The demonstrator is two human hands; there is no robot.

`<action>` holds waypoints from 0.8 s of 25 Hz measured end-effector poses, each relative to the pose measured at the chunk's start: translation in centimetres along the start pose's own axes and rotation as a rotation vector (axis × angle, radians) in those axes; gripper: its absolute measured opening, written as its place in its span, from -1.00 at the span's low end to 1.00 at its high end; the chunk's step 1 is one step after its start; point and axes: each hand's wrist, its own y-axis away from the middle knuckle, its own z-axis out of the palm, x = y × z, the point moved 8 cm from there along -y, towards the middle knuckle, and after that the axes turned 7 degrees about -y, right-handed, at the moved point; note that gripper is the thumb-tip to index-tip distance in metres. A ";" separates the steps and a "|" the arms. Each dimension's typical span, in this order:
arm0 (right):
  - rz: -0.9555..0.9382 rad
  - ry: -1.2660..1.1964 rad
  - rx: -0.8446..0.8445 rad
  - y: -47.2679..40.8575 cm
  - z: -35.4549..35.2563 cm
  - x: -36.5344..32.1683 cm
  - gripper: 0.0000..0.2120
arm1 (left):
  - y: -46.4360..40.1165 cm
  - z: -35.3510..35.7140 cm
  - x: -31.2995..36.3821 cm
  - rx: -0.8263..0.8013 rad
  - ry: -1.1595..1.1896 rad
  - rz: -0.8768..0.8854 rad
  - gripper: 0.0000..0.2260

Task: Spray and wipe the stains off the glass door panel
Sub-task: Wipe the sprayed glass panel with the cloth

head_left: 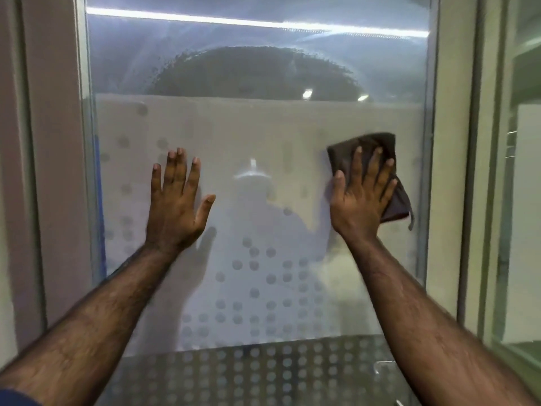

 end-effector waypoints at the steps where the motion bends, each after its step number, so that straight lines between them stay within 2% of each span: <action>1: 0.034 0.009 -0.006 1.4 -0.2 1.5 -0.37 | 0.0 0.0 0.0 -0.001 0.005 -0.002 -0.29; 5: 0.075 0.037 -0.037 1.6 -0.6 3.5 -0.34 | 0.0 -0.3 0.1 -0.010 0.003 -0.008 -0.28; 9: 0.105 -0.026 0.018 -7.4 -1.0 0.3 -0.17 | 0.2 -0.1 0.0 -0.005 0.004 -0.014 -0.27; 12: 0.049 -0.082 0.058 -13.4 -0.9 -4.0 -0.22 | 0.1 0.3 -0.1 0.015 0.010 -0.009 -0.27; 15: -0.079 -0.069 0.051 -14.9 -0.2 -9.2 -0.29 | 0.1 0.5 -0.2 0.027 0.007 0.000 -0.27; 20: -0.511 -0.010 -0.092 -9.3 2.4 -17.3 -0.29 | 0.1 0.4 -0.2 0.030 0.023 0.003 -0.27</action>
